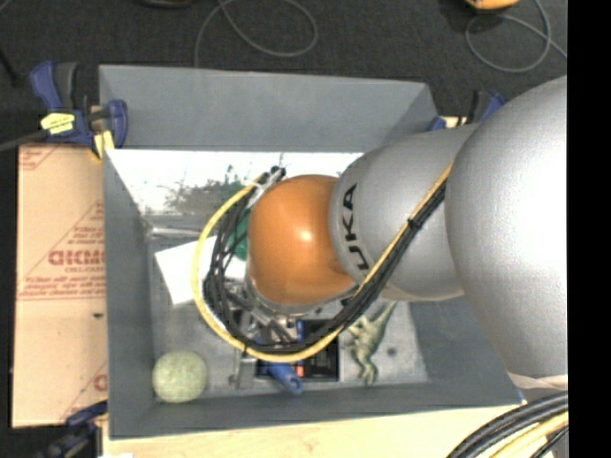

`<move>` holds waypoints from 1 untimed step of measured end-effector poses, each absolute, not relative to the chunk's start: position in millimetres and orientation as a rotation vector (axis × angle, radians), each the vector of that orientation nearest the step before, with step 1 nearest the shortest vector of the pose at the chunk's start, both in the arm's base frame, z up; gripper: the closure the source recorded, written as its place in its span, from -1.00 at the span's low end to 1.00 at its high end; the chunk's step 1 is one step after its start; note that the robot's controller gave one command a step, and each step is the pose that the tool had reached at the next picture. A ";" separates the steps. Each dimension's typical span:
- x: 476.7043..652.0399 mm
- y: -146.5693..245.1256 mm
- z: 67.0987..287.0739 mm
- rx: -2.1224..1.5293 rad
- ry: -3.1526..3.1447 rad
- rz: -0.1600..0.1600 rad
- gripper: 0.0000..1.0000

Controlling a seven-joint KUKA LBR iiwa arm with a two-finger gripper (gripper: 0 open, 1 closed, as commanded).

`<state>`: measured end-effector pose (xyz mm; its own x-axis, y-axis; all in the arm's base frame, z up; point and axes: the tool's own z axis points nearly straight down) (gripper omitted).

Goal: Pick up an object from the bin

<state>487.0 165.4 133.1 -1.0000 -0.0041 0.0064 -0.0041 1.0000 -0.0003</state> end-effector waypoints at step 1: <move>489.0 164.7 137.6 -0.001 -3.143 -0.002 -1.00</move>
Offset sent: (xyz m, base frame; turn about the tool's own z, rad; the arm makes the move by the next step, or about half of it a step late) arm 0.0354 -0.0942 -0.0631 0.0760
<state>489.0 164.7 137.6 -1.0000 0.0007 -0.0013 0.0007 1.0000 0.0015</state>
